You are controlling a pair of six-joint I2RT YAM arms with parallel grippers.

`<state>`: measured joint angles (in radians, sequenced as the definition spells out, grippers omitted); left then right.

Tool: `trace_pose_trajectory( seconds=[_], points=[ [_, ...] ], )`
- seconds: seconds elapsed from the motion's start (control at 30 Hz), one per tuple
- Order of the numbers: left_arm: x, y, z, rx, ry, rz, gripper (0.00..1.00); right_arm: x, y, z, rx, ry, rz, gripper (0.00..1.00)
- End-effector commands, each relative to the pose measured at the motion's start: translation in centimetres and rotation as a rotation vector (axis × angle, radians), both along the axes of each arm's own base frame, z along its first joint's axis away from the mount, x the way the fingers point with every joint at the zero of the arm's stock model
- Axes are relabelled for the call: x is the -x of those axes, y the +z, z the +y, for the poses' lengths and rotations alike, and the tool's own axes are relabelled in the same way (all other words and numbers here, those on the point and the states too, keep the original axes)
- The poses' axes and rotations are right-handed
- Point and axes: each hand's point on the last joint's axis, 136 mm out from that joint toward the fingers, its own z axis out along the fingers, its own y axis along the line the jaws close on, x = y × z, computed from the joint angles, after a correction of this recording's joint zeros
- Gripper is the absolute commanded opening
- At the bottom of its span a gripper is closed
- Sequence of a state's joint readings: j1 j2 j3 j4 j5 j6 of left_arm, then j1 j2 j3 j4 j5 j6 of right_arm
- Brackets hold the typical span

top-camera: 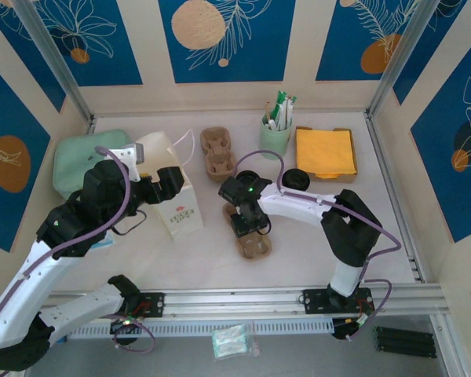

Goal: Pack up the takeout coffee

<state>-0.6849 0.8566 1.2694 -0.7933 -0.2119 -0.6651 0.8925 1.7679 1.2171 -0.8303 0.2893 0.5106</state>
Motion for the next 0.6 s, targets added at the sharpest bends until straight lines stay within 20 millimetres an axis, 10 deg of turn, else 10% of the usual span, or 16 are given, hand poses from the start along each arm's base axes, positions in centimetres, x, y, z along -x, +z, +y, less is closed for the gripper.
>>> trace_pose_trajectory(
  seconds=[0.0,0.57],
  points=[
    [-0.1,0.4,0.0,0.011,0.01,-0.014,0.99,0.1,-0.3,-0.2,0.038,-0.013,0.0,0.44],
    [-0.6,3.6,-1.0,-0.073,-0.066,-0.059,1.0,0.3,9.4,-0.7,-0.151,-0.063,-0.135,0.35]
  ],
)
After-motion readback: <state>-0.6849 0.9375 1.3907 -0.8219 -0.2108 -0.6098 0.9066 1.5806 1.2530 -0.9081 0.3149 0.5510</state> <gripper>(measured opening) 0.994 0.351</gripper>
